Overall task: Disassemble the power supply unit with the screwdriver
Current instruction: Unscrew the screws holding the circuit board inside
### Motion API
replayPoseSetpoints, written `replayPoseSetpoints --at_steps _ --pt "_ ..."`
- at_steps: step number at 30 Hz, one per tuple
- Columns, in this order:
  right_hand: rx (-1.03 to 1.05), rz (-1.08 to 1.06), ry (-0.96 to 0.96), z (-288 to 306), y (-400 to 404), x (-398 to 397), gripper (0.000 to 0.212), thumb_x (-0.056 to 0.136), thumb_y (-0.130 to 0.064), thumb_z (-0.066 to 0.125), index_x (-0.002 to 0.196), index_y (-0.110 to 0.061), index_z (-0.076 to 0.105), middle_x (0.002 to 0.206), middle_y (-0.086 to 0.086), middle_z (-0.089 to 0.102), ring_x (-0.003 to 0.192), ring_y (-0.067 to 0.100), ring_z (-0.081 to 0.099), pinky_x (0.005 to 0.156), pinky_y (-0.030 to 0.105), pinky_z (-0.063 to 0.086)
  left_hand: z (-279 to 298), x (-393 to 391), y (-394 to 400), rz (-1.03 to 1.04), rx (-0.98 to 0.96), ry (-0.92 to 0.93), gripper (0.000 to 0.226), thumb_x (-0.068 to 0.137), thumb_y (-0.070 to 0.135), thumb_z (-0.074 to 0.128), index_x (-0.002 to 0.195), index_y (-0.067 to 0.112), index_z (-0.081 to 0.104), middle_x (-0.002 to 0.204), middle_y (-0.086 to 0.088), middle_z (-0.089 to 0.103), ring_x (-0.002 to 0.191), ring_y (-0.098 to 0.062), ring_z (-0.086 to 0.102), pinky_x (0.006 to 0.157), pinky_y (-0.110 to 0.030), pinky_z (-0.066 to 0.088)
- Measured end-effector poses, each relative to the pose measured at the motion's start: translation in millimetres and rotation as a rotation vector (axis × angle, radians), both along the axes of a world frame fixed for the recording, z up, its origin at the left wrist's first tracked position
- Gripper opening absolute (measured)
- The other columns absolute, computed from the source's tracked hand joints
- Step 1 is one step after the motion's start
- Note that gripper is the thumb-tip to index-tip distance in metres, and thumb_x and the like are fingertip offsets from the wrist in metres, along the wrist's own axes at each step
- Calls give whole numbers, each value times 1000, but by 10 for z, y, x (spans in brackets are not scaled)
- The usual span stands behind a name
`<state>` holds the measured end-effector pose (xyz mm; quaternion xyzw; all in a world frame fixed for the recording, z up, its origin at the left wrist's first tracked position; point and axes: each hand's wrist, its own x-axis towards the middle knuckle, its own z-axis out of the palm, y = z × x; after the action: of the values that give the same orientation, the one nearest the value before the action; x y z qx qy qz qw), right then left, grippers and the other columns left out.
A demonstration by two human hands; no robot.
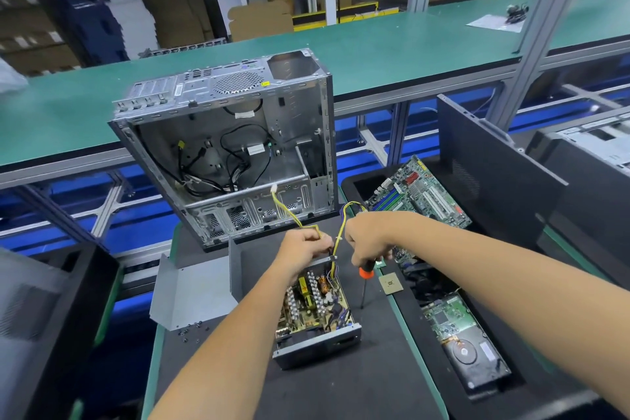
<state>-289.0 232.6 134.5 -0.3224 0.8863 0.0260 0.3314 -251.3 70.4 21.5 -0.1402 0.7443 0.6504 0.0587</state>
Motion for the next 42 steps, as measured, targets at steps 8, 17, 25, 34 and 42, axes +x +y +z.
replayPoseSetpoints --at_steps 8,17,25,34,42 --pt "21 35 17 13 -84 34 16 85 -19 61 76 -7 56 55 6 59 52 27 62 52 24 47 26 -21 279 -193 -431 73 16 72 5 69 74 15 57 53 11 49 50 -4 39 49 -18 34" --pt "50 32 42 5 -79 84 16 82 -22 63 72 -9 65 50 2 63 45 18 62 46 20 44 113 69 396 -343 -530 -4 40 64 12 72 100 20 57 88 -5 70 93 -38 61 90 -53 45" --pt "23 -18 31 -2 -19 94 23 85 -20 63 68 -8 53 30 -5 51 43 19 59 50 23 48 173 146 352 -496 -570 68 36 74 -4 64 100 20 58 98 -6 66 66 -3 58 57 -15 45" --pt "30 -35 46 17 -9 145 22 84 -18 62 69 -6 52 34 0 53 47 25 60 35 14 38 125 118 307 -391 -332 -2 43 72 -24 45 82 15 59 69 -10 55 52 -9 40 47 -18 30" --pt "28 -39 61 0 10 148 22 84 -17 61 67 -8 51 53 6 56 44 21 60 46 22 45 156 169 288 -415 -271 -3 40 66 -12 62 78 24 53 71 1 52 58 -9 45 55 -20 38"
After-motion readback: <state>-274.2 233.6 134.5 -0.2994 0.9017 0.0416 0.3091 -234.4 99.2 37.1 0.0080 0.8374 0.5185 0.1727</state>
